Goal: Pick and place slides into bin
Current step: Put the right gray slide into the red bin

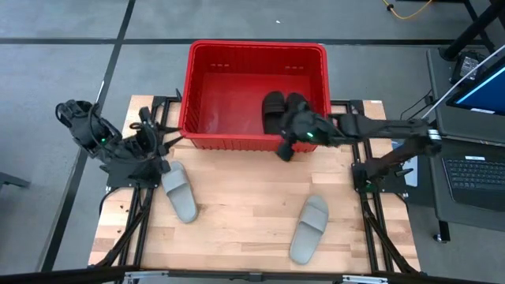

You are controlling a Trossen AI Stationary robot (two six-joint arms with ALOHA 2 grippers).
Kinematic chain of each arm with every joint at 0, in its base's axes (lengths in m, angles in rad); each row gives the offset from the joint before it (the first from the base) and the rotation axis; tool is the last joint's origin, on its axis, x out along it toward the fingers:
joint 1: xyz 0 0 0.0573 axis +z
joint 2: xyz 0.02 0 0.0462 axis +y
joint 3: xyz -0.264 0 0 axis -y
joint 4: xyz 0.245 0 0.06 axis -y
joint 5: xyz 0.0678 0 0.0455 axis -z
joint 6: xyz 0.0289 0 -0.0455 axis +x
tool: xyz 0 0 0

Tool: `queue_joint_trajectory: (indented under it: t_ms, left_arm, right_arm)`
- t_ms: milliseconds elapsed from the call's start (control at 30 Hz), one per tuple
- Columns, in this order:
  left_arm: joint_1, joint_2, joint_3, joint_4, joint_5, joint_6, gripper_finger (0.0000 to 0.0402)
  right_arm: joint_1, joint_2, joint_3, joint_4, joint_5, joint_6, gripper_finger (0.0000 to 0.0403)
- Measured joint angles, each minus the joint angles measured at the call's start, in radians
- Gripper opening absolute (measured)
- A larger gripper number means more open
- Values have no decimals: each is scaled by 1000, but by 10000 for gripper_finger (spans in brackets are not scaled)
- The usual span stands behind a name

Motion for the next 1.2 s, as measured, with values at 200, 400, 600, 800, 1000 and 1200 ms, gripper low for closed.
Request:
queue_joint_trajectory:
  t_ms: [200, 400, 600, 800, 1000, 1200]
  left_arm:
    - [-11, 1, -89, 350, 83, 181, 88]
    - [9, 18, -214, 732, 204, 331, 88]
    - [36, 72, -268, 901, 254, 341, 88]
    - [37, 121, -269, 897, 265, 312, 88]
    - [25, 107, -269, 897, 307, 327, 88]
    - [25, 55, -268, 896, 356, 389, 88]
  right_arm:
    - [141, -190, -190, 111, 0, 4, 3]
    - [300, -299, -287, 70, 0, 114, 2]
    - [447, -299, -244, -55, 0, 208, 2]
    - [584, -252, -197, -170, -5, 397, 2]
    - [713, -113, -84, -306, -22, 652, 1]
    - [754, 119, 164, -531, -48, 840, 1]
